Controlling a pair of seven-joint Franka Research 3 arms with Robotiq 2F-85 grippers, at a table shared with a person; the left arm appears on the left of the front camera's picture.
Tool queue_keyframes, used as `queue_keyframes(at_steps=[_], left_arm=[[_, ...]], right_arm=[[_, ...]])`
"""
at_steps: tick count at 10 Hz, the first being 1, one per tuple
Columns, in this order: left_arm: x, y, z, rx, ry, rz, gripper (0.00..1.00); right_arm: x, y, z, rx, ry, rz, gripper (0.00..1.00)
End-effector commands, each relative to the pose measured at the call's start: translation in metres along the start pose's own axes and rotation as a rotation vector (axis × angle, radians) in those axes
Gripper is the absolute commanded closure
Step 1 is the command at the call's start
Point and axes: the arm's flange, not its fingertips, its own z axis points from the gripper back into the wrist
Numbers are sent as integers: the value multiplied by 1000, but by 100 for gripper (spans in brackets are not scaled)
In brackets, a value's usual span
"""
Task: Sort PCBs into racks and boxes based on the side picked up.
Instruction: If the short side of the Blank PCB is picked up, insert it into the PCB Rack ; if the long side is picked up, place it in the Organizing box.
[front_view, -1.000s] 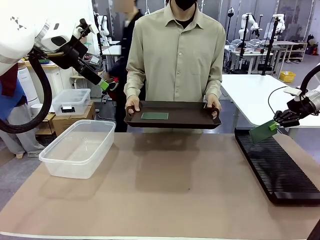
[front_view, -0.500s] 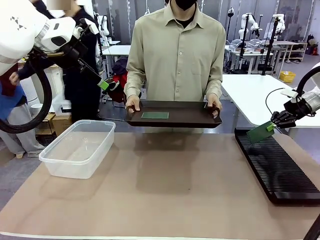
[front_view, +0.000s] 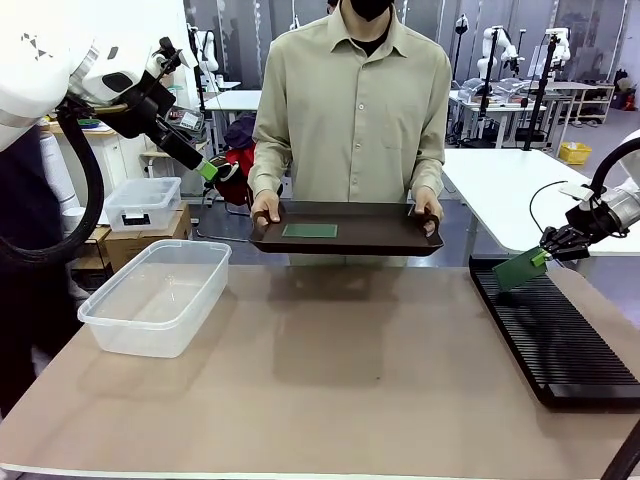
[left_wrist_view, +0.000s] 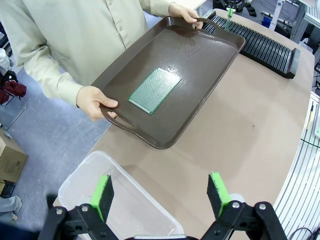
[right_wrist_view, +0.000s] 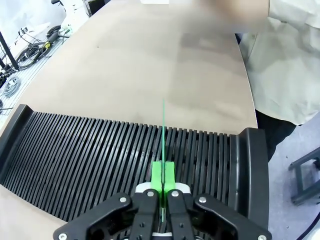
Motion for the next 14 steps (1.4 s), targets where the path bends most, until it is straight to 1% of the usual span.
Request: queue_keyframes(at_steps=[1,9,14], left_arm=[[-2,0,-1,-2,1,6,0],[-2,0,-1,-2,1,6,0],[-2,0,-1,-2,1,6,0]], right_arm=[[-6,-8,2,34,20,17,98],[-11,-16,-14,41,-109,26,98],[-16,-15,-14,47,-87,5,98]])
